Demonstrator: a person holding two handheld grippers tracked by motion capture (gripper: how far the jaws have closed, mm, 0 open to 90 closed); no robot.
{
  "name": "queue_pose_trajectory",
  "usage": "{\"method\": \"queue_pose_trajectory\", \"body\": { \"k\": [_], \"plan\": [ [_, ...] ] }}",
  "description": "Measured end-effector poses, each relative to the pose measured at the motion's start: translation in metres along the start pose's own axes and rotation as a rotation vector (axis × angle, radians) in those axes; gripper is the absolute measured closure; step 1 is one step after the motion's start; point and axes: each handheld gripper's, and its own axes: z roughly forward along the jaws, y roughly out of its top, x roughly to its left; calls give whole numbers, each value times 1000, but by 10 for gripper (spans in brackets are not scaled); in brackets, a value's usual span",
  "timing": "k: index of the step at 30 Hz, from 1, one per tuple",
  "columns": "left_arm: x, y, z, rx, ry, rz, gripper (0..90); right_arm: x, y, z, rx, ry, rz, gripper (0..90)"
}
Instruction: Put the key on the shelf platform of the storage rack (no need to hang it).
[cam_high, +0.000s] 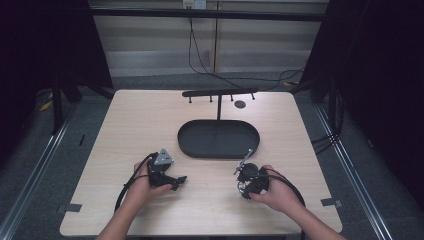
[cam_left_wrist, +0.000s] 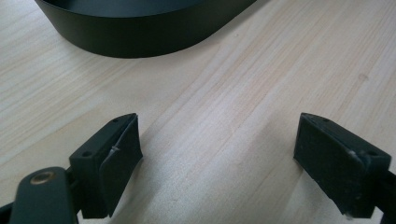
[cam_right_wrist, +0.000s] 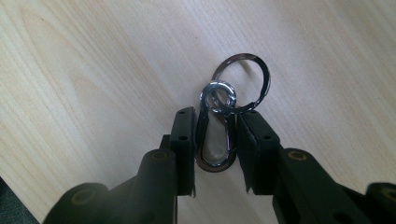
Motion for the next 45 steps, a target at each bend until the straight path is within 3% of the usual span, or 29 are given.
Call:
{"method": "queue_pose_trajectory", "body": {
  "k": [9,19,31,45],
  "plan": [
    [0,0,0,0,0,0,144,-2,-3,-2,-3,31,-1,696],
    [0,0,0,0,0,0,144,-10,-2,-18,-25,53,9,697],
    [0,0,0,0,1,1,143,-16,3,-33,-20,59,21,697],
    [0,0,0,0,0,0,144,-22,16,-49,-25,55,2,697]
  ]
}}
